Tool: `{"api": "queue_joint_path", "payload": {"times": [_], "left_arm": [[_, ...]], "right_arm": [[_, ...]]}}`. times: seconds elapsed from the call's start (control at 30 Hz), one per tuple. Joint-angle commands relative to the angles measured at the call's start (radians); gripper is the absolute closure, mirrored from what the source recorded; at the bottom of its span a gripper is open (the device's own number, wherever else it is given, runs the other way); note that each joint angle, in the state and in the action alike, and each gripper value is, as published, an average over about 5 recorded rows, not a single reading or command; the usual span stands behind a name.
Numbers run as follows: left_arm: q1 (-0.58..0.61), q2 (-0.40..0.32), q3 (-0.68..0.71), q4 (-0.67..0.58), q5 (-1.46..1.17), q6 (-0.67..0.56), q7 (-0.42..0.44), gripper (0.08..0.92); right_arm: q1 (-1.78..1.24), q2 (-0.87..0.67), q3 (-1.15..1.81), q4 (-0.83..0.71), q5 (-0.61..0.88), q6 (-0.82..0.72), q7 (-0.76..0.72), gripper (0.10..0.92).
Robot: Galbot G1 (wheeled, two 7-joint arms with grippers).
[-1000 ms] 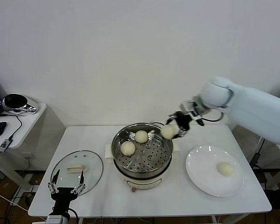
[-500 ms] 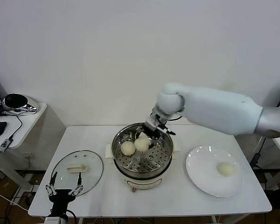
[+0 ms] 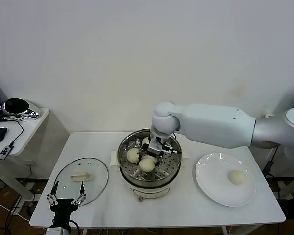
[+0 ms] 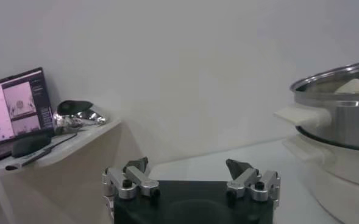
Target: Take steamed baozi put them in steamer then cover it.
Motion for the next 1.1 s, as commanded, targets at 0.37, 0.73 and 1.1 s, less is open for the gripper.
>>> {"api": "queue_joint_path", "payload": {"times": [0.37, 0.73, 1.1], "left_arm": [[0.000, -0.002, 0.001, 0.001, -0.001, -0.003, 0.000, 0.177], [0.000, 0.004, -0.001, -0.019, 0.010, -0.001, 0.002, 0.177], [-0.010, 0.013, 0.023, -0.016, 0.027, -0.001, 0.003, 0.177]], "right_arm": [[0.005, -0.006, -0.022, 0.033, -0.038, 0.049, 0.001, 0.332], [0.155, -0.167, 0.002, 0.144, 0.065, -0.070, -0.031, 0.203], [0.166, -0.598, 0.055, 0.306, 0.118, -0.628, 0.002, 0.203]]}}
